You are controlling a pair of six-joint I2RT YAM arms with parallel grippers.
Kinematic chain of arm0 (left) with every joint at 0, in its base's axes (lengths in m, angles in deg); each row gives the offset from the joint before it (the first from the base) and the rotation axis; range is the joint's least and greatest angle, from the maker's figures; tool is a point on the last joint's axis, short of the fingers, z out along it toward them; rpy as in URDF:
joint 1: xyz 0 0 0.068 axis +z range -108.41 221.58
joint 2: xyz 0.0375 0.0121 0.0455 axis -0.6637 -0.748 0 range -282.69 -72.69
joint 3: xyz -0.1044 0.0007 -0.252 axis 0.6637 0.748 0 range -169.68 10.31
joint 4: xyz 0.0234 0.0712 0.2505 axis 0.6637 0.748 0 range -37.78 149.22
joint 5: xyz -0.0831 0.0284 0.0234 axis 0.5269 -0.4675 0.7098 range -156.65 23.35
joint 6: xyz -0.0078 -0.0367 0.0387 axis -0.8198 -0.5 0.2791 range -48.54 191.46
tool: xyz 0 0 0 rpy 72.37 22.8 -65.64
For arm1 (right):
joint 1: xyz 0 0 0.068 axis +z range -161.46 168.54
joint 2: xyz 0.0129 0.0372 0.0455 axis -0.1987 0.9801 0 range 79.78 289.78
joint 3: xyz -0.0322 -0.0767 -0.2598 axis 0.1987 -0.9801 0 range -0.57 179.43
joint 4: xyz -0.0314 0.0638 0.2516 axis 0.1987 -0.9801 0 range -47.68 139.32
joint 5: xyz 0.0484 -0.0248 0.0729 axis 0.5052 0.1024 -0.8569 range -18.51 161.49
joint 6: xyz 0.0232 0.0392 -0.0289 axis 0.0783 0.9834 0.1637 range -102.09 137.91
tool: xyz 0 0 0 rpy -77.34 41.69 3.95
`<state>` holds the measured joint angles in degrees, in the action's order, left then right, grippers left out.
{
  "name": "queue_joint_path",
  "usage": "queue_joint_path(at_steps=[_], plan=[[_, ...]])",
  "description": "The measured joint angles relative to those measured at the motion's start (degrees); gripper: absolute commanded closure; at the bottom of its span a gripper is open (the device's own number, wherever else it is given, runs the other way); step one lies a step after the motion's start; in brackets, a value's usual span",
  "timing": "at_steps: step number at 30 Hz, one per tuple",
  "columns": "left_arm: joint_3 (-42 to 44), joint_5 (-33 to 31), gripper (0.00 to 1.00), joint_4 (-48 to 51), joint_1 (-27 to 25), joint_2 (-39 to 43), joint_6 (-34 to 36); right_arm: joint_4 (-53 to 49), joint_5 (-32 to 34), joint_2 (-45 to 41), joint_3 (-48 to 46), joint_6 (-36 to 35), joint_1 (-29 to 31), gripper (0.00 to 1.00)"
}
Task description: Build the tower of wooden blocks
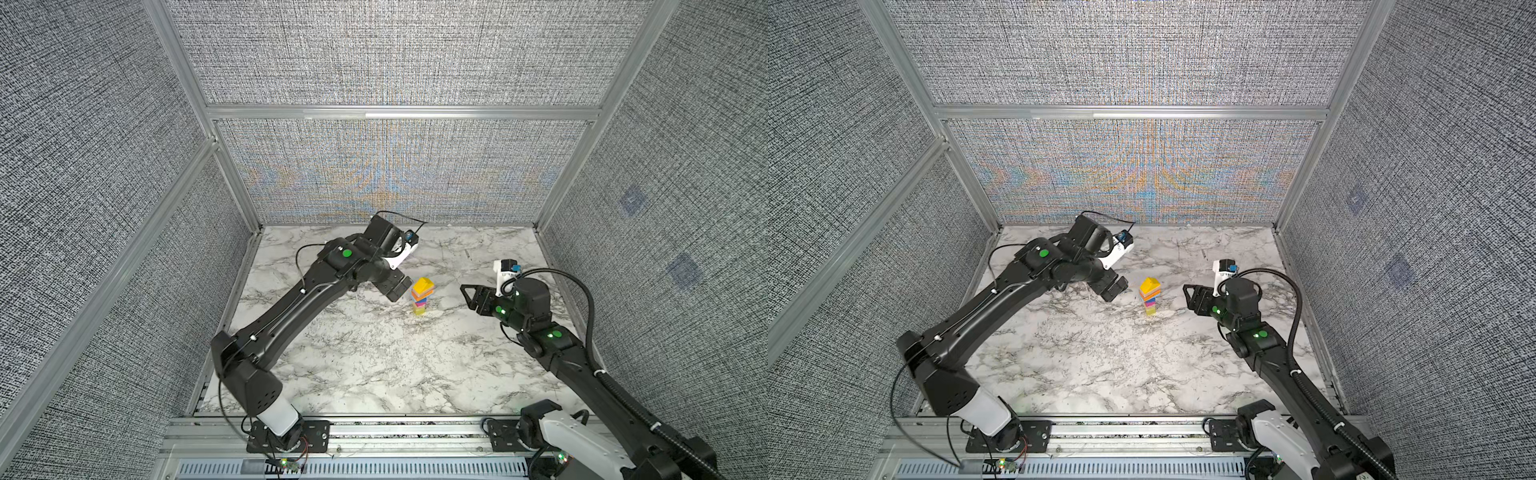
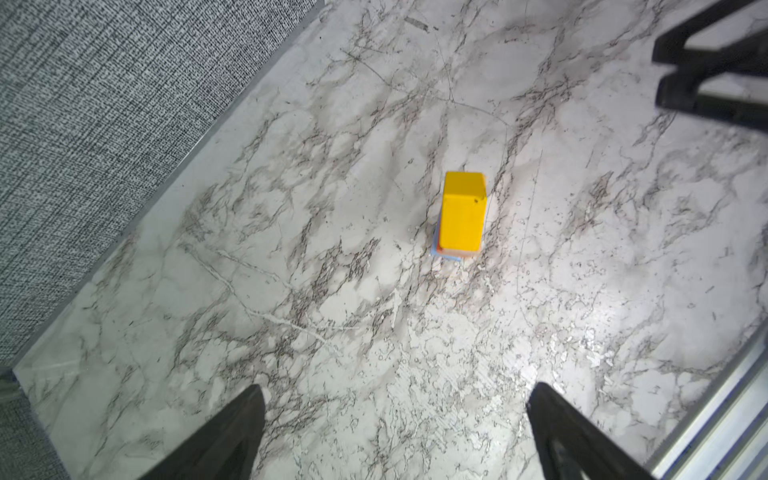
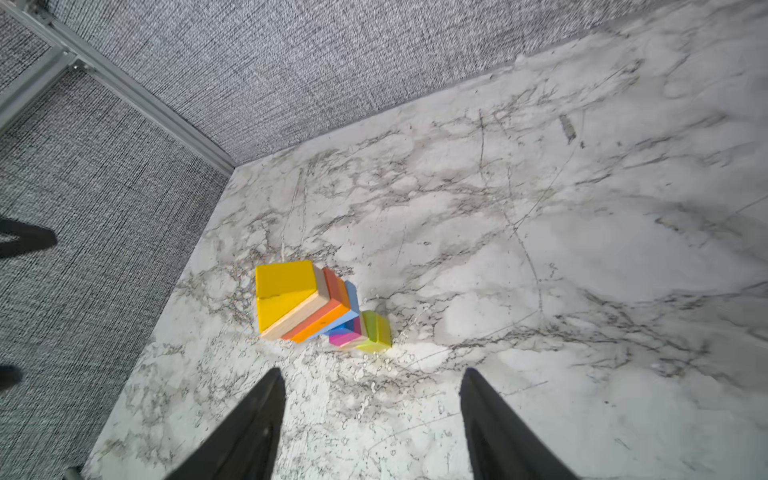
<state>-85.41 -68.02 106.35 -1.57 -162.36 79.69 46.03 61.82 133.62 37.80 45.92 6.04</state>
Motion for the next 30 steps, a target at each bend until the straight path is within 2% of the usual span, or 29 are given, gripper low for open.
queue_joint_path(at_steps=[4, 8, 10, 16, 20, 24, 27, 30], plan=[[12.07, -0.33, 0.01, -5.99, 4.94, 9.79, -0.83, -2.62, 2.67, 0.22, 4.24, -1.70, -0.20, 0.26], [24.30, -2.36, 0.01, -13.49, 9.73, 19.10, -2.99, -5.01, 5.95, 2.97, 9.16, -4.24, -0.26, 0.17], [30.62, -4.46, 0.01, -17.79, 11.89, 23.26, -4.00, -5.88, 8.13, 5.11, 10.80, -6.38, -0.33, 0.01], [47.41, -15.41, 0.01, -32.87, 19.08, 28.72, -7.23, -5.84, 19.80, 7.98, 8.63, -13.09, -0.44, 0.01], [54.99, -20.72, 0.01, -42.10, 23.28, 28.48, -10.43, 1.49, 26.49, 6.80, -0.15, -18.05, -0.46, 0.01], [59.93, -24.26, 0.01, -49.96, 27.89, 26.03, -13.55, 17.03, 30.32, 6.43, -13.66, -22.69, -0.46, 0.01], [62.05, -25.81, 0.01, -55.91, 28.33, 23.23, -14.71, 28.39, 31.89, 9.11, -21.24, -26.60, -0.11, 0.01], [61.86, -27.36, 0.01, -58.82, 28.46, 20.35, -14.82, 35.82, 33.42, 12.94, -22.10, -30.42, 0.17, 0.01]])
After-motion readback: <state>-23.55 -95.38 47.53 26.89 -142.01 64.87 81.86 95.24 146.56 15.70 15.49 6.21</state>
